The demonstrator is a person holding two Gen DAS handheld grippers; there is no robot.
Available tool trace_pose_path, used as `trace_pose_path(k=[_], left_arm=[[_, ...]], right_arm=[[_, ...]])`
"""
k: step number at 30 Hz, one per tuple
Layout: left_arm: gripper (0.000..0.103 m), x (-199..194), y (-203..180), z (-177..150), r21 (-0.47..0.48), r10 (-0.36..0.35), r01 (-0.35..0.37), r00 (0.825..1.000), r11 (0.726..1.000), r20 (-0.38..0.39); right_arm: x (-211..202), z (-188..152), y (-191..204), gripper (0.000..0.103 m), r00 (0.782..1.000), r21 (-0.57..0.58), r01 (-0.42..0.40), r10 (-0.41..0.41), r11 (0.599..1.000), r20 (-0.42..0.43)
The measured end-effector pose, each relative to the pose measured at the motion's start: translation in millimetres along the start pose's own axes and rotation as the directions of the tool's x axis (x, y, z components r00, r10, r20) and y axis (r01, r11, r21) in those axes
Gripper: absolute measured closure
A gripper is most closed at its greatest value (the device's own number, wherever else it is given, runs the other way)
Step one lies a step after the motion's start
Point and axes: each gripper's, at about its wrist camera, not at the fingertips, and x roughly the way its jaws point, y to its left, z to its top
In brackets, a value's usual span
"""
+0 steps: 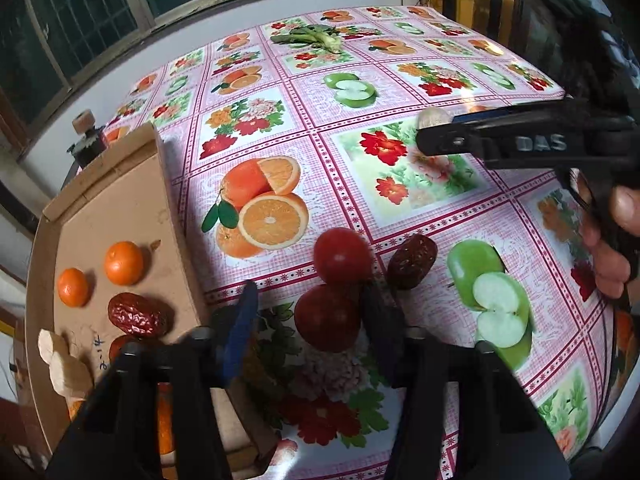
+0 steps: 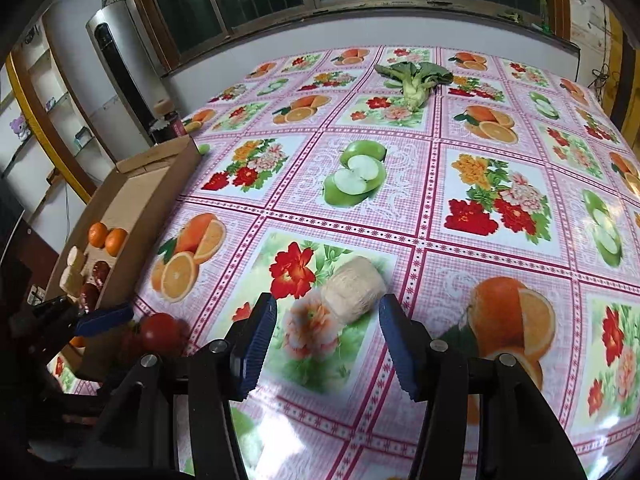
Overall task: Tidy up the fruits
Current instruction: 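Grasp a red tomato with the left tool while the right tool grasps a beige bun, then carry the tomato and the bun toward the cardboard tray with both tools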
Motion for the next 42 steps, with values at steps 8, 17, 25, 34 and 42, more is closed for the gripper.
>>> trace_pose_path(k=[8,17,25,34,42], left_arm=[[0.076,-2,12,-2,-0.081,-0.076,0.077,0.997,0.994,0.010],[0.076,-27,22,-8,-0.166,-0.115,0.123,0.992,0.978,0.058],[0.076,-53,31,-9,-0.196,-0.091,0.113,0.989,0.974,0.115],[0.076,-73,49,-18,-0.242,-0.040,0.075,0.988,0.967,0.146],[0.076,-81,72,-27,-0.295,0.029,0.017,0.988,0.955,0.151]], right_arm=[[-4,-1,2,0.072,1.000,-0.017,0.017,-0.017,1.000,0.020],[-42,-5,14,0.072,0.996,-0.019,-0.020,0.021,1.000,0.086],[-68,-12,32,0.072,0.991,-0.038,-0.047,0.051,0.998,0.120],[-76,-18,59,0.072,0.989,-0.082,-0.070,0.080,0.994,0.124],[-77,-18,89,0.072,0.986,-0.134,-0.107,0.122,0.985,0.112]])
